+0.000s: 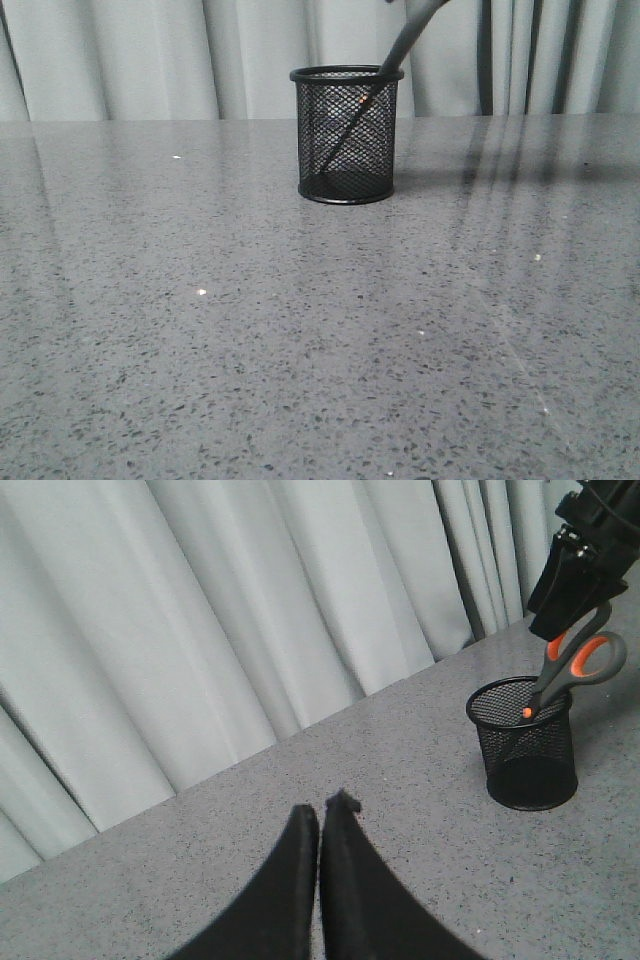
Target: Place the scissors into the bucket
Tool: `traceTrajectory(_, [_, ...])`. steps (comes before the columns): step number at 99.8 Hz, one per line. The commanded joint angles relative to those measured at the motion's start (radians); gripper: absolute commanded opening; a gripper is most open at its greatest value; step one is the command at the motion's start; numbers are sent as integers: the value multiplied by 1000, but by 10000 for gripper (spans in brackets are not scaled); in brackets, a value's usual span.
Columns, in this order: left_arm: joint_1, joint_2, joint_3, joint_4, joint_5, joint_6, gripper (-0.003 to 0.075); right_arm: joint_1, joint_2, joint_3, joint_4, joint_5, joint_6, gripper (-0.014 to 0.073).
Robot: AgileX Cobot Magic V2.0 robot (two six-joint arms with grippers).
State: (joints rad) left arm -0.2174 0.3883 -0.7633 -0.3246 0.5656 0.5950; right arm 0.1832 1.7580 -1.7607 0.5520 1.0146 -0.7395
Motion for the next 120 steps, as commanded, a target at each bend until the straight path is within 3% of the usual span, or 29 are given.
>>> traceTrajectory(1, [-6,11,-23,-19,-80,-9,-20,-1,-55,-75,32,-10,-12,483])
traceTrajectory(18, [-6,11,-23,-22,-80,-9,-20,-3,-90,-157,32,48,-10,466])
traceTrajectory(28, [-6,11,-23,-32,-84,-9,-20,-3,-128,-172,32,88,-10,378])
traceTrajectory(35, [-6,11,-23,-41,-88,-9,-20,-5,-162,-172,32,119,-10,230])
traceTrajectory(45, [-6,11,-23,-48,-109,-9,-20,-5,-211,-172,23,198,-10,-76])
traceTrajectory(56, [-6,11,-20,-68,-126,-9,-20,-5,-276,-156,18,268,-4,-50])
traceTrajectory(71, [-6,11,10,-110,-159,-11,-20,-5,-434,-25,17,240,-4,-50])
traceTrajectory(87, [-6,11,58,-171,-166,-11,-20,-5,-673,243,-26,66,-4,-50])
traceTrajectory(107, [-6,6,130,-178,-203,-11,-20,-5,-1090,735,-134,-401,-14,-54])
traceTrajectory(120, [-6,-25,205,-198,-291,-11,-20,-5,-1346,1035,-130,-648,-14,-74])
